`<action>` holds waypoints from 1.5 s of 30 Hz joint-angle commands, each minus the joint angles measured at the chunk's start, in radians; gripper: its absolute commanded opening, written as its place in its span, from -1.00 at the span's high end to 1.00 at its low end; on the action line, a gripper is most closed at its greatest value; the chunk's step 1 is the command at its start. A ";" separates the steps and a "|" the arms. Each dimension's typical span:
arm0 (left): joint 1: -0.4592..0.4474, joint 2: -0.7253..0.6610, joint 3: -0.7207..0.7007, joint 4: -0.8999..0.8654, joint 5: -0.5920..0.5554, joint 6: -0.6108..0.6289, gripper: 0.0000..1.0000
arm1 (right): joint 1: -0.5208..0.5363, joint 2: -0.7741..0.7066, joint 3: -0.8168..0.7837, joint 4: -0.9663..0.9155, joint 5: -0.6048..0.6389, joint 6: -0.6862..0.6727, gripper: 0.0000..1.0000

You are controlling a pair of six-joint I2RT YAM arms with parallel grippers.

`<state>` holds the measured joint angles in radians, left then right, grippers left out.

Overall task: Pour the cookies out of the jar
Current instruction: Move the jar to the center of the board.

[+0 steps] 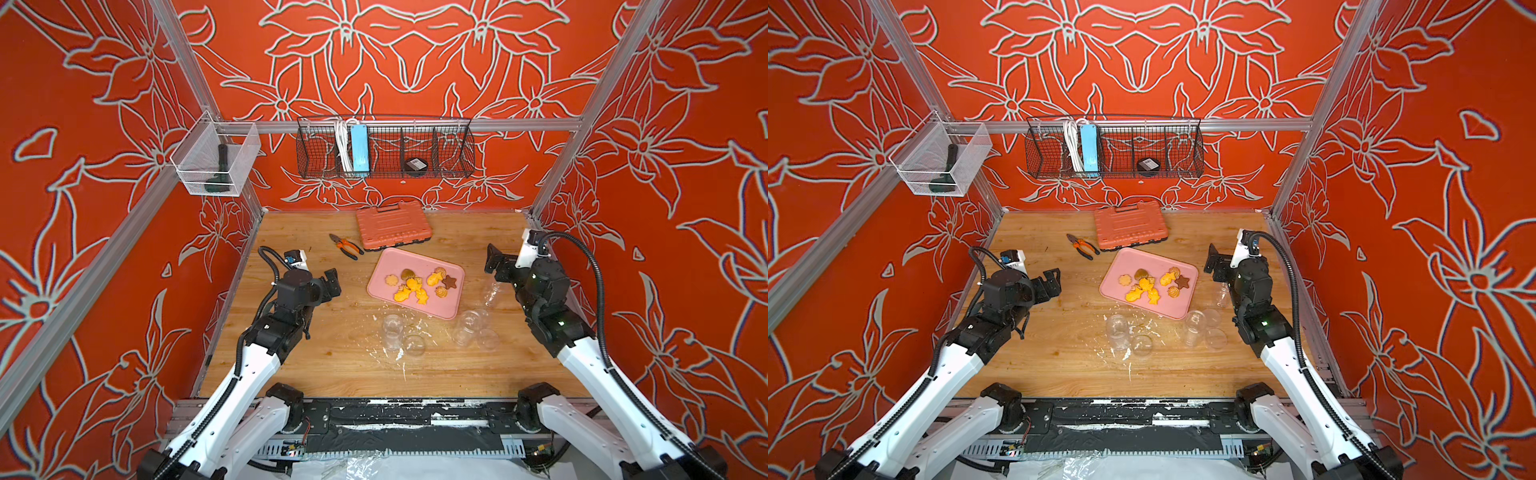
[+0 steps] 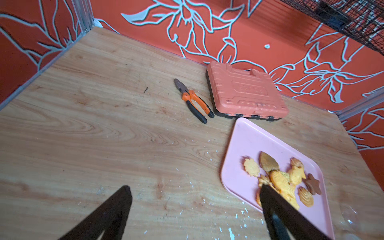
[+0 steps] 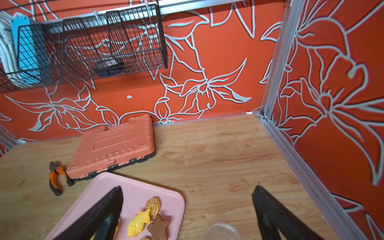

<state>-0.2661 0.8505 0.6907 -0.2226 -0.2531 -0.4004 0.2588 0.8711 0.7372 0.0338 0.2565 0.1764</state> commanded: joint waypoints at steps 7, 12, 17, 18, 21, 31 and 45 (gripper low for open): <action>0.007 0.102 -0.048 0.289 -0.169 0.190 -0.95 | -0.101 0.120 0.018 -0.032 -0.057 -0.145 -0.98; 0.008 0.120 -0.157 0.497 -0.165 0.259 -0.95 | -0.165 0.197 -0.067 0.015 -0.093 -0.148 -0.98; 0.015 0.168 -0.225 0.636 -0.138 0.312 -0.95 | -0.216 0.278 -0.153 0.118 -0.131 -0.134 -0.98; 0.019 0.177 -0.231 0.648 -0.130 0.319 -0.95 | -0.222 0.293 -0.163 0.134 -0.137 -0.136 -0.98; 0.035 0.202 -0.261 0.700 -0.107 0.343 -0.95 | -0.233 0.332 -0.195 0.199 -0.151 -0.139 -0.98; 0.066 0.248 -0.345 0.845 -0.058 0.391 -0.95 | -0.233 0.389 -0.239 0.303 -0.175 -0.152 -0.98; 0.075 0.235 -0.362 0.843 -0.041 0.388 -0.95 | -0.235 0.381 -0.240 0.308 -0.192 -0.141 -0.98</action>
<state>-0.1970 1.1007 0.3435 0.5930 -0.3016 -0.0181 0.0319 1.2514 0.5117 0.3447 0.0769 0.0498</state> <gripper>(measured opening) 0.974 0.989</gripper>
